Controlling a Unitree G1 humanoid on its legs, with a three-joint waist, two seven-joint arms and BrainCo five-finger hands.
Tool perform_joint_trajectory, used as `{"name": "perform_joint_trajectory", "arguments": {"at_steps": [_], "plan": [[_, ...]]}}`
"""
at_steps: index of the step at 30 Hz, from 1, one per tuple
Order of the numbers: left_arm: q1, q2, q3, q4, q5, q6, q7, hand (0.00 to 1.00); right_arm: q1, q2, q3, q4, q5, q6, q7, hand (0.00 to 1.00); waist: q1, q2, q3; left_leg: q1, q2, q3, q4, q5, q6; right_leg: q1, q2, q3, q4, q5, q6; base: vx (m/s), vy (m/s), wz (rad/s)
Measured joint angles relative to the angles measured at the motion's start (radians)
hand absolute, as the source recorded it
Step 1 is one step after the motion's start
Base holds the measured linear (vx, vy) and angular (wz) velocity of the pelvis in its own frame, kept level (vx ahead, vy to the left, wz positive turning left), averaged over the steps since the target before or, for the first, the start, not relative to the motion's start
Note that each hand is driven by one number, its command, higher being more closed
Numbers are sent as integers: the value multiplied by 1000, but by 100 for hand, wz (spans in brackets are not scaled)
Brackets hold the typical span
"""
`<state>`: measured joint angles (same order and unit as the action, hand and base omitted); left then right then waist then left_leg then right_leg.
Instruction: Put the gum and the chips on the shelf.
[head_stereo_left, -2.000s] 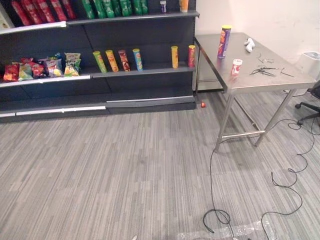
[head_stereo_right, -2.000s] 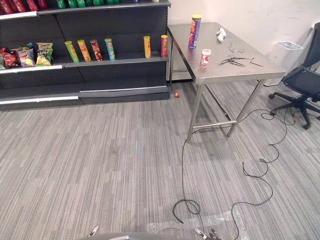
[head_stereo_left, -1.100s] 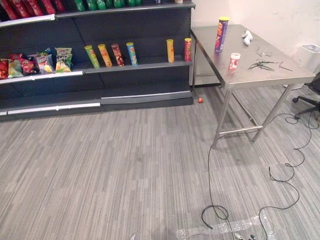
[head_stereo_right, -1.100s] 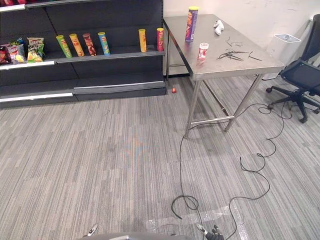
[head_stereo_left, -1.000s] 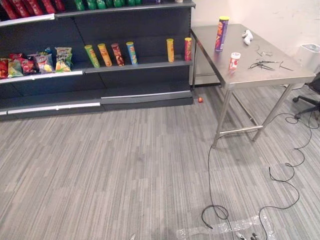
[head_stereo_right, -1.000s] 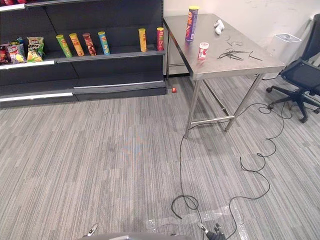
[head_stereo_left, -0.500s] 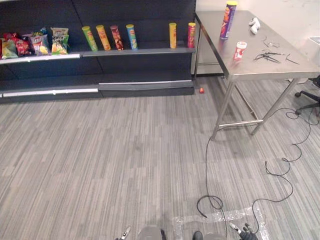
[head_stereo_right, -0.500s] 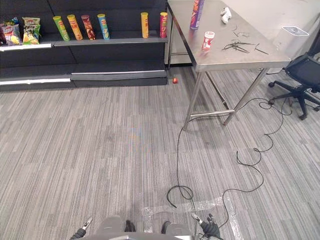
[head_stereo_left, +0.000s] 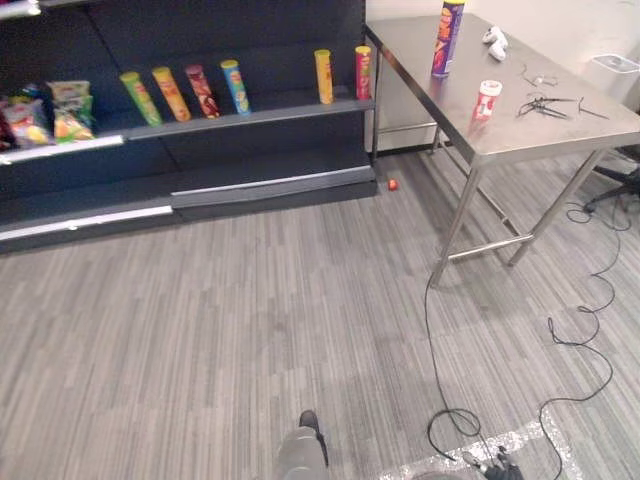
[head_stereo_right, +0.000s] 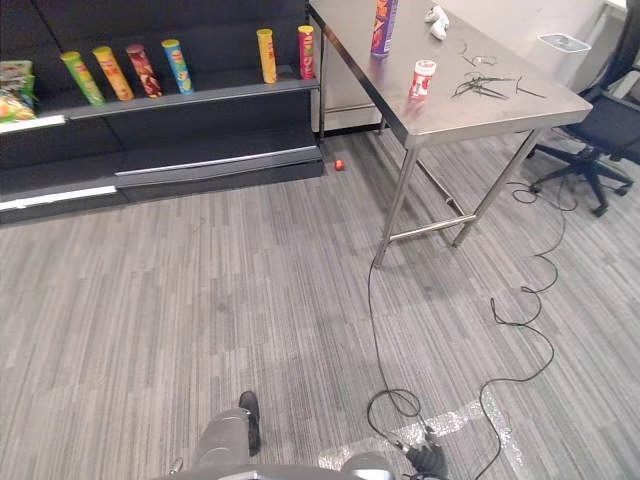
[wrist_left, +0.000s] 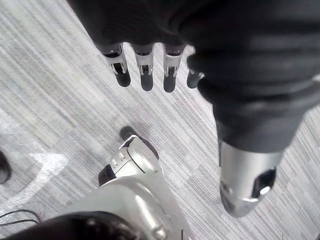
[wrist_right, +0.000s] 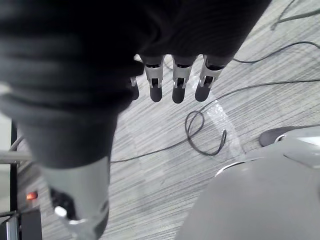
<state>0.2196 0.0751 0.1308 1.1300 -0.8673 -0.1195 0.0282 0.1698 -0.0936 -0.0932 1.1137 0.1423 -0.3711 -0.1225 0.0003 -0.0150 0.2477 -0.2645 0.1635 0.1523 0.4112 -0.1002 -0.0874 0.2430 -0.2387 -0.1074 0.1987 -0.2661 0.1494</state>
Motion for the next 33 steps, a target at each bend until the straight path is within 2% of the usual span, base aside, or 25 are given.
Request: {"name": "perform_joint_trajectory", "arguments": {"at_steps": [2, 3, 4, 6, 7, 8, 9, 11, 12, 14, 17, 19, 20, 21, 22, 23, 24, 25, 26, 28, 29, 30, 31, 32, 33], "plan": [[-9, 8, 13, -1, 51, 14, 0, 0, 8, 15, -14, 2, -15, 1, -1, 0, 2, -18, -16, 8, -46, 15, 43, -63, 29, -22, -42, 29, 82, 39, -8, 303, 300, 7], [-9, 7, 17, -1, 63, 15, 4, 0, 12, 16, -17, 2, -15, 1, -1, 0, 3, -19, -24, 17, -59, 29, 35, -69, 35, -49, -56, 42, 132, 52, -8, 308, 273, 3], [-9, 10, 23, 2, 71, 21, 7, 0, 12, 19, -17, 2, -16, 2, -1, 0, 2, -24, -31, 49, -90, 36, 5, -73, 50, -104, -89, 54, 261, 93, -20, 308, 235, 7], [-7, 18, 26, 3, 105, 37, 6, 0, 19, 22, -19, 0, -9, 2, -3, 0, -1, -37, -39, 112, -134, 53, -51, -82, 75, -198, -146, 60, 457, 222, -48, 384, 233, 13], [-3, 18, 24, 2, 110, 44, 4, 0, 22, 22, -19, -1, 12, 2, -14, 0, -1, -35, -51, 159, -159, 50, -93, -90, 90, -241, -174, 61, 542, 356, -58, 349, 167, 14], [-1, 18, 22, -2, 132, 44, 4, 0, 32, 18, -21, -1, 34, 2, -26, 0, -6, -19, -59, 189, -165, 44, -116, -98, 111, -272, -174, 62, 619, 348, -52, 352, 153, 12], [1, 20, 23, -18, 143, 44, 6, 0, 31, 21, -20, -3, 44, 2, -38, 0, -6, -26, -61, 223, -171, 40, -143, -101, 139, -334, -161, 40, 725, 254, -69, 276, 102, 7], [0, 26, 22, -22, 143, 46, 11, 0, 27, 27, -15, -6, 66, 2, -44, 0, -8, -29, -60, 273, -170, 29, -179, -91, 148, -386, -126, -29, 781, 130, -74, 346, 59, 7], [0, 27, 11, -22, 143, 46, 17, 0, 31, 27, -15, -7, 73, 1, -45, 0, -9, -26, -58, 332, -156, 28, -222, -90, 148, -415, -75, -107, 736, 51, -79, 349, 0, 8], [-2, 27, -7, -24, 144, 45, 26, 0, 29, 23, -14, -12, 78, -1, -46, 0, -19, -14, -55, 393, -124, 24, -267, -90, 146, -451, -5, -180, 582, 20, -103, 407, -105, 12], [-14, 20, -5, -16, 164, 33, 38, 0, 29, 24, -18, -22, 99, -15, -43, 0, -25, -1, -50, 434, -77, 5, -297, -109, 115, -540, 52, -200, 287, 72, -81, 332, -141, 21], [-23, 14, -4, -22, 188, 5, 34, 0, 40, 32, -20, -32, 101, -16, -43, 0, -17, 1, -42, 459, -45, -7, -296, -150, 63, -553, 55, -183, 4, 213, -59, 427, -282, 35], [-21, 12, 7, -26, 199, -5, 28, 0, 50, 36, -19, -46, 101, -15, -43, 0, -15, -4, -38, 485, -36, -23, -285, -191, 35, -541, 37, -180, -65, 229, -42, 417, -317, 35], [-19, 10, 18, -27, 205, -5, 22, 0, 58, 40, -21, -54, 101, -14, -43, 0, -15, -9, -33, 507, -32, -30, -279, -215, 26, -529, 23, -187, -60, 250, -40, 459, -349, 28], [-20, -11, 33, -23, 207, -3, 20, 0, 65, 21, -27, -73, 100, -3, -45, 0, -8, 10, -23, 543, 5, -29, -262, -243, 2, -535, 36, -197, 34, 299, -40, 487, -353, 27], [-20, -27, 33, -23, 212, -2, 19, 0, 66, 10, -27, -91, 100, 3, -50, 0, -12, 35, -22, 552, 29, -22, -244, -241, 5, -549, 39, -209, 118, 293, -49, 478, -349, 26], [-21, -34, 33, -23, 212, -2, 17, 0, 66, 6, -28, -99, 101, 6, -51, 0, -17, 43, -22, 551, 39, -20, -233, -236, 13, -555, 38, -218, 153, 275, -77, 455, -353, 32], [-23, -38, 35, -23, 212, -3, 18, 0, 63, 2, -28, -108, 102, 26, -51, 0, -16, 47, -21, 552, 46, -21, -208, -208, 18, -557, 39, -230, 193, 247, -117, 415, -359, 22], [-28, -43, 45, -27, 212, -2, 15, 0, 59, -3, -28, -112, 103, 61, -44, 0, -11, 50, -24, 537, 59, -25, -141, -155, 20, -542, 41, -237, 224, 199, -126, 467, -406, 11], [-31, -53, 74, -29, 212, -1, 13, 0, 55, -9, -29, -113, 104, 85, -35, 0, -12, 62, -30, 492, 87, -31, -1, -104, 14, -508, 61, -243, 225, 173, -147, 326, -285, -4], [-34, -57, 90, -30, 211, 0, 9, 0, 53, -12, -30, -113, 104, 92, -23, 0, -19, 69, -33, 417, 122, -50, 159, -37, -5, -477, 83, -254, 218, 153, -154, 325, -227, -4], [-42, -58, 95, -34, 204, -1, 3, 0, 50, -17, -28, -111, 104, 105, -12, 0, -24, 75, -37, 345, 158, -88, 302, 82, -49, -436, 109, -265, 193, 140, -164, 267, -177, -4], [-45, -57, 96, -34, 202, -1, 0, 0, 50, -19, -27, -106, 104, 108, -3, 0, -24, 77, -38, 318, 176, -99, 353, 158, -64, -409, 130, -267, 168, 137, -167, 298, -127, -8], [-49, -48, 99, -34, 178, -1, -5, 0, 46, -23, -19, -95, 104, 113, 4, 0, -22, 69, -36, 267, 199, -103, 447, 195, -66, -357, 159, -269, 114, 136, -169, 254, -67, -2], [-61, -49, 106, -35, 158, -1, -10, 0, 42, -25, -18, -86, 104, 120, 4, 0, -24, 69, -36, 192, 206, -75, 546, 108, -54, -316, 174, -270, 71, 137, -169, 358, -93, 2]]}}
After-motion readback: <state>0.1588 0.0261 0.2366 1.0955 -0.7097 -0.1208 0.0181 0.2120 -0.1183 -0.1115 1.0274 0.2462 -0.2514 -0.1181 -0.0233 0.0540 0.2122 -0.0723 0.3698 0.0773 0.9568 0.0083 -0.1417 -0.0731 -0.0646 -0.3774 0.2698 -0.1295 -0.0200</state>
